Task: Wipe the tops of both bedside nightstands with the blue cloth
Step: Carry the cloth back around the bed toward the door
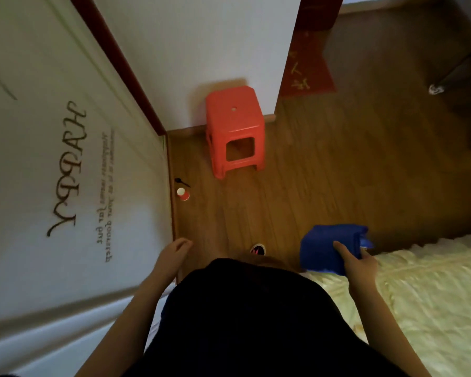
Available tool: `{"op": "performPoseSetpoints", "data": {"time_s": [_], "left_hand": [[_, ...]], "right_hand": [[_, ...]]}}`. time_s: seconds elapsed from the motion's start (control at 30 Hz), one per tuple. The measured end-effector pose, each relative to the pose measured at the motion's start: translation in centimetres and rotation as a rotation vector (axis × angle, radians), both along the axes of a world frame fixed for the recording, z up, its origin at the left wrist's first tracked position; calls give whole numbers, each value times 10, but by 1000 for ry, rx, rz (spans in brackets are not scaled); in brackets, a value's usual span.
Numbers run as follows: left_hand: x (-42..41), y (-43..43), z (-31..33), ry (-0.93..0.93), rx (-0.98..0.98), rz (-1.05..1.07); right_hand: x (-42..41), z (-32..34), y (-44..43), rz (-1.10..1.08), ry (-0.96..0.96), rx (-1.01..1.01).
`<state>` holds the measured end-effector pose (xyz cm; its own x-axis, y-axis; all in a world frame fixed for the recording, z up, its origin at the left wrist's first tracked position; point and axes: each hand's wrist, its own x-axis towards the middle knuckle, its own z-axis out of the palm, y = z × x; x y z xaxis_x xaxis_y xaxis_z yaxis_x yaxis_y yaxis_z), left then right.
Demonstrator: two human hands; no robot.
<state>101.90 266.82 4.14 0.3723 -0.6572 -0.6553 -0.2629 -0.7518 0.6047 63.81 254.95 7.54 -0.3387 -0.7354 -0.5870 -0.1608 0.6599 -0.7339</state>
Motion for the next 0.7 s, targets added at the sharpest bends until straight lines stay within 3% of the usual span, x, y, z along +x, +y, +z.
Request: {"op": "performPoseSetpoints", "data": {"time_s": [0.13, 0.33, 0.7], "left_hand": [[13, -72, 1, -44, 34, -9], [28, -200, 0, -53, 50, -43], [0, -553, 27, -100, -161, -533]], "right_hand": [[20, 8, -88, 85, 15, -7], [31, 8, -205, 35, -20, -20], [-21, 17, -365, -393, 66, 13]]}}
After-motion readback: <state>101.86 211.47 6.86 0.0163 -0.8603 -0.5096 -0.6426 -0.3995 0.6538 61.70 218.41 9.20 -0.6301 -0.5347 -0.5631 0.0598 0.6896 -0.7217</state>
